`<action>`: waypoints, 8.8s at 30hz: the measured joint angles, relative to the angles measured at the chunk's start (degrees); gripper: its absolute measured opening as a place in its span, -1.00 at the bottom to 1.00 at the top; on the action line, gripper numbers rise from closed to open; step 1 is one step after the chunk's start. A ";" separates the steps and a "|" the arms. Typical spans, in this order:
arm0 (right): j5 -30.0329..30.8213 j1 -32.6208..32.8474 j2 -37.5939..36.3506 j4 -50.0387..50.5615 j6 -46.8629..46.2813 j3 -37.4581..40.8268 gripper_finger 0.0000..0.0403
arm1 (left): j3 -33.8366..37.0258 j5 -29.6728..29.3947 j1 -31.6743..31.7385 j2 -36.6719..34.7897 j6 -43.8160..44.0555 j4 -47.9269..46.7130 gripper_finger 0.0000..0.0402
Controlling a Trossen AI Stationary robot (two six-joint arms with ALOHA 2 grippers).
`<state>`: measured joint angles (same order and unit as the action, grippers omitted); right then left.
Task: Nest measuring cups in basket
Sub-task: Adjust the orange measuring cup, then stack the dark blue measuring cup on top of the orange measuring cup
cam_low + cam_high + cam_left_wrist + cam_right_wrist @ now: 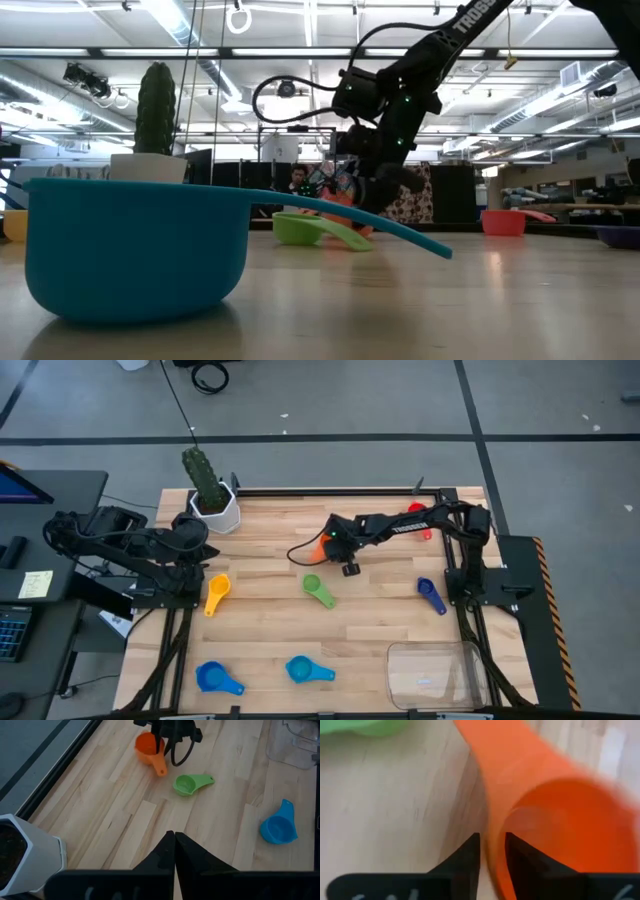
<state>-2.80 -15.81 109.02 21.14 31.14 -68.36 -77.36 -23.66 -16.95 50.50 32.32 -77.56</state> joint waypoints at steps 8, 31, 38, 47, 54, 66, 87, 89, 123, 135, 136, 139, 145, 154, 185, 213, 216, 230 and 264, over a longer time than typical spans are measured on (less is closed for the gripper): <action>0.23 0.06 -5.59 0.40 0.02 -0.02 -0.46 | 0.00 0.00 0.00 0.00 0.00 -0.01 -0.95; 8.28 0.07 -38.19 2.07 -18.80 -0.15 -0.47 | 0.00 7.19 0.02 0.00 7.58 9.92 -0.95; 8.30 0.70 -41.37 1.18 -19.34 -0.15 -0.47 | 0.00 14.22 0.02 0.15 11.05 9.96 -0.95; 8.28 3.97 -45.08 2.03 -11.33 -0.15 -0.47 | -0.02 19.00 -6.03 2.99 28.46 7.74 -0.98; 7.69 6.58 -49.43 5.40 -7.67 -0.15 -0.47 | -0.02 18.86 -14.59 9.62 45.01 5.57 -0.98; 7.67 9.01 -55.81 6.03 -6.95 -0.15 -0.47 | -0.02 18.93 -29.81 24.39 78.75 -1.02 -0.95; 9.22 9.11 -58.69 3.16 -6.95 -0.15 -0.47 | -0.02 29.98 -32.06 43.27 87.33 6.33 -0.65; 9.20 9.11 -58.69 2.21 -6.95 -0.15 -0.47 | -0.02 31.75 -32.08 44.27 89.18 6.39 -0.56; 9.20 9.09 -58.69 -2.73 -6.86 -0.15 -0.47 | -0.02 36.15 -28.46 57.90 100.29 14.49 -0.28; 9.20 9.09 -58.67 -2.75 -6.52 -0.16 -0.47 | -0.02 41.38 -29.73 52.70 96.02 17.12 -0.28; 9.20 9.09 -58.67 -2.73 -6.51 -0.16 -0.47 | -0.10 40.77 -30.18 52.61 95.90 18.02 -0.28; 9.20 9.09 -58.67 -2.74 -6.72 -0.16 -0.47 | -0.07 39.85 -32.60 52.90 96.25 18.69 -0.28; 9.20 9.09 -58.67 -3.62 -6.93 -0.15 -0.47 | -0.04 40.53 -36.28 53.64 99.90 19.24 -0.28; 9.20 9.09 -58.67 -6.13 -6.93 -0.15 -0.47 | -0.04 38.81 -36.81 53.79 99.43 20.22 -0.28; 9.20 9.09 -58.67 -6.07 -6.95 -0.16 -0.47 | -0.04 34.77 -35.89 63.93 87.95 21.14 -0.85; 14.85 9.11 -58.69 -3.68 -11.04 -0.17 -0.47 | 0.00 21.82 -9.96 38.84 43.24 4.12 -0.92; 14.77 9.09 -58.69 -2.63 -12.82 -0.17 -0.47 | 0.00 20.26 -3.65 36.18 28.61 3.73 -0.92; 14.50 9.09 -58.41 -4.61 -25.04 -0.17 -0.47 | 0.00 20.40 25.36 34.47 -46.44 16.21 -0.92; 14.75 8.95 -57.99 -7.34 -27.21 -0.17 -0.47 | -23.46 33.46 35.32 67.74 -64.28 28.06 -0.92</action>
<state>11.94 -6.85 51.03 13.80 3.92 -68.53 -100.82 9.80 18.37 118.24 -31.97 -49.50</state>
